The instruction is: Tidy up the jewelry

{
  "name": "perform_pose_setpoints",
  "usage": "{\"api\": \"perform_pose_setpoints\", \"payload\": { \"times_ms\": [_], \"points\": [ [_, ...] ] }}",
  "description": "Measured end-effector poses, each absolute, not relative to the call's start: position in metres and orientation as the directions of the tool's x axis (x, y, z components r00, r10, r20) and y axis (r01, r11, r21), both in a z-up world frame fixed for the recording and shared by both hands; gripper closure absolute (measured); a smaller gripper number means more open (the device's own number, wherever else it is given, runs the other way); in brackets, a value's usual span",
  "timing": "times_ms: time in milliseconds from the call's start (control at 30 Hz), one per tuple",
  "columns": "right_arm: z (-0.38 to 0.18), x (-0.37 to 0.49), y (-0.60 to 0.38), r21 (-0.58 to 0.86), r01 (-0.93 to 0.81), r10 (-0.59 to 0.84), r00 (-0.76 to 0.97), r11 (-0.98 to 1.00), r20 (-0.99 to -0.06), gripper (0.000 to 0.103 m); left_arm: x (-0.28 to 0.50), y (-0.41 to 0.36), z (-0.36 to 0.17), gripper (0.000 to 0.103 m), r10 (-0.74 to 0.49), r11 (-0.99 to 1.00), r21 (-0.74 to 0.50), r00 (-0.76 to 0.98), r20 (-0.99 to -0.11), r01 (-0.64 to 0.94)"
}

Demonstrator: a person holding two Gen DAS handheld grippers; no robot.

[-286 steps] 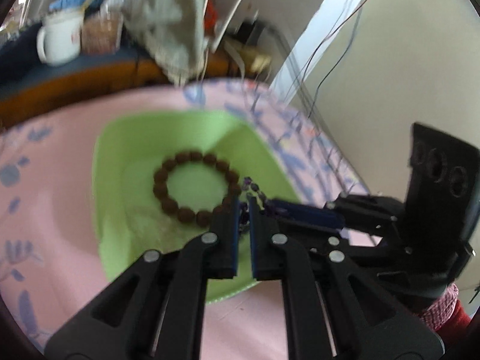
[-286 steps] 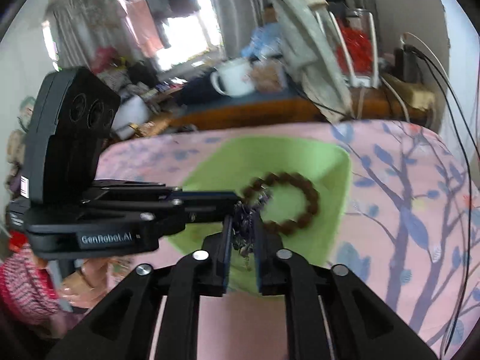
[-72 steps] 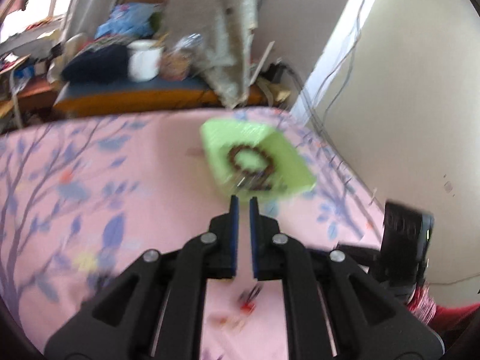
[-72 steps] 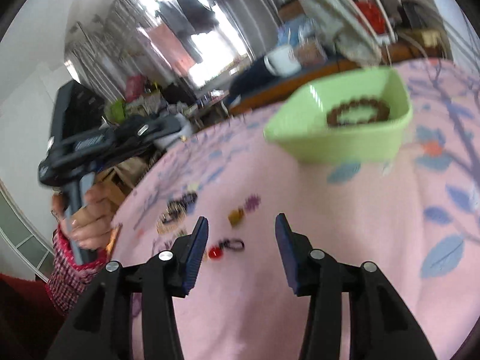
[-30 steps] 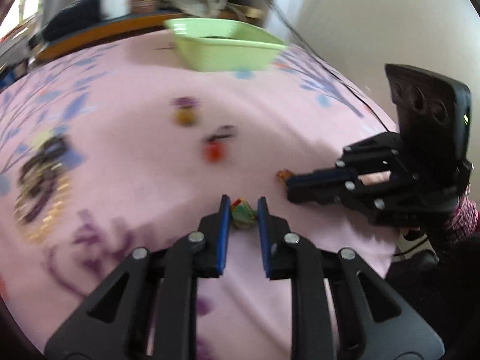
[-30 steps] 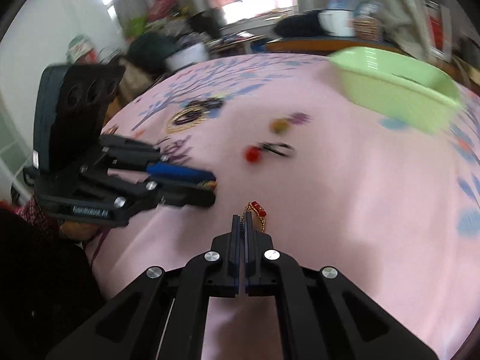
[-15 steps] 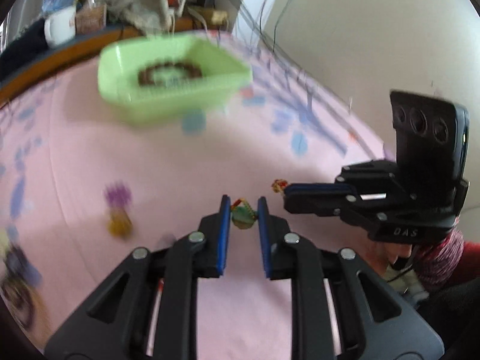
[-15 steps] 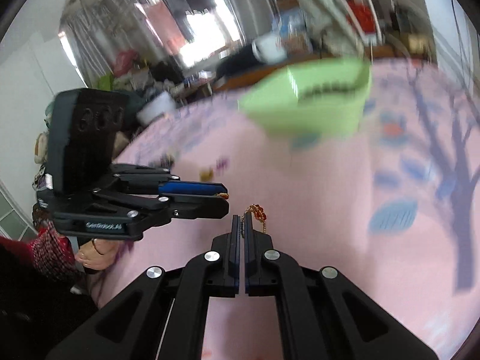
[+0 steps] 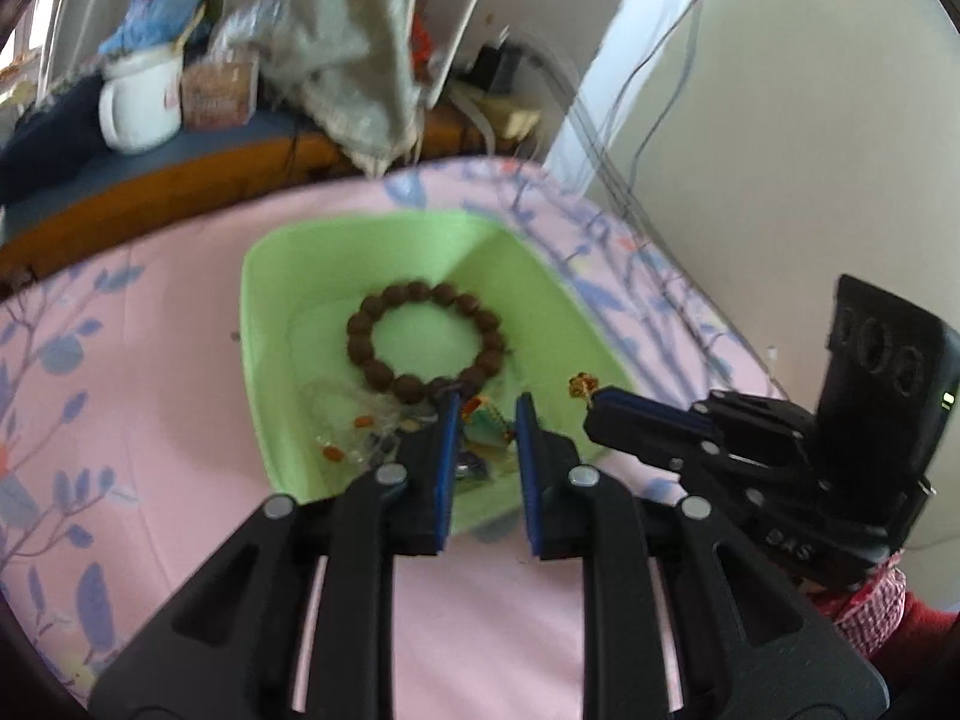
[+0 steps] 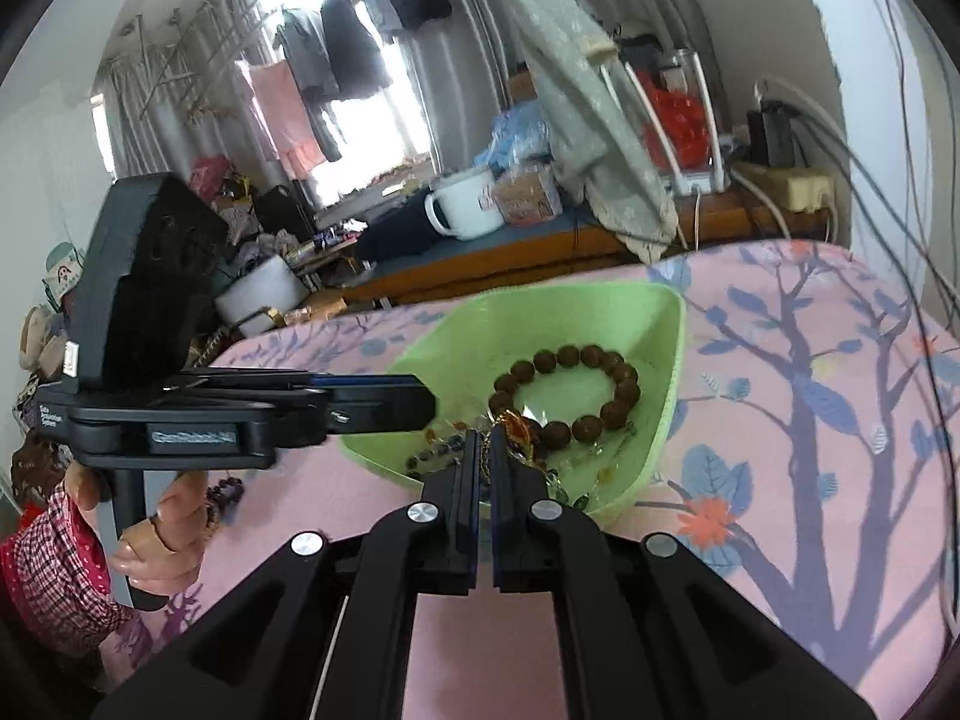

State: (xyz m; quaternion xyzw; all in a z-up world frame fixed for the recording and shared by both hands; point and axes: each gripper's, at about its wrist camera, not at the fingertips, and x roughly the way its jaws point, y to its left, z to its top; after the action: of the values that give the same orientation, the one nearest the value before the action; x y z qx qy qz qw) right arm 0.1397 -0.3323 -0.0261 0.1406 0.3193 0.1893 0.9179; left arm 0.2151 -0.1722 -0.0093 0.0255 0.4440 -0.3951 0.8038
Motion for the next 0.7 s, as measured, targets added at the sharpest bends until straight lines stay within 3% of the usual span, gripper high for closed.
{"api": "perform_pose_setpoints", "payload": {
  "times_ms": [33,100,133,200,467,700],
  "points": [
    [-0.03,0.142,-0.332,0.377,-0.256,0.437,0.716,0.89,-0.545,0.103,0.221,-0.174,-0.017,0.064,-0.598,0.697,-0.317,0.277,-0.752,0.643],
    [-0.033,0.14,-0.334,0.403,-0.255,0.45,0.724,0.879,-0.522,0.099,0.224,-0.17,-0.023,0.057,-0.592,0.711,-0.325,0.281,-0.756,0.624],
    [-0.033,0.138,-0.335,0.421,-0.256,0.46,0.728,0.87,-0.507,0.088,0.224,-0.169,-0.022,0.055,-0.596,0.709,-0.329,0.28,-0.752,0.624],
    [-0.027,0.131,-0.336,0.433,-0.238,0.451,0.74,0.87,-0.499,0.081,0.224,-0.163,-0.02,0.055,-0.613,0.701,-0.368,0.252,-0.749,0.61],
    [-0.02,0.09,-0.322,0.484,-0.274,0.504,0.74,0.831,-0.446,0.081,0.198,-0.09,0.014,0.055,-0.703,0.679,-0.464,0.323,-0.633,0.569],
    [-0.04,0.078,-0.282,0.457,-0.325,0.546,0.651,0.828,-0.527,0.081,0.16,-0.026,-0.01,0.055,-0.656,0.737,-0.45,0.373,-0.656,0.504]
  ]
}}
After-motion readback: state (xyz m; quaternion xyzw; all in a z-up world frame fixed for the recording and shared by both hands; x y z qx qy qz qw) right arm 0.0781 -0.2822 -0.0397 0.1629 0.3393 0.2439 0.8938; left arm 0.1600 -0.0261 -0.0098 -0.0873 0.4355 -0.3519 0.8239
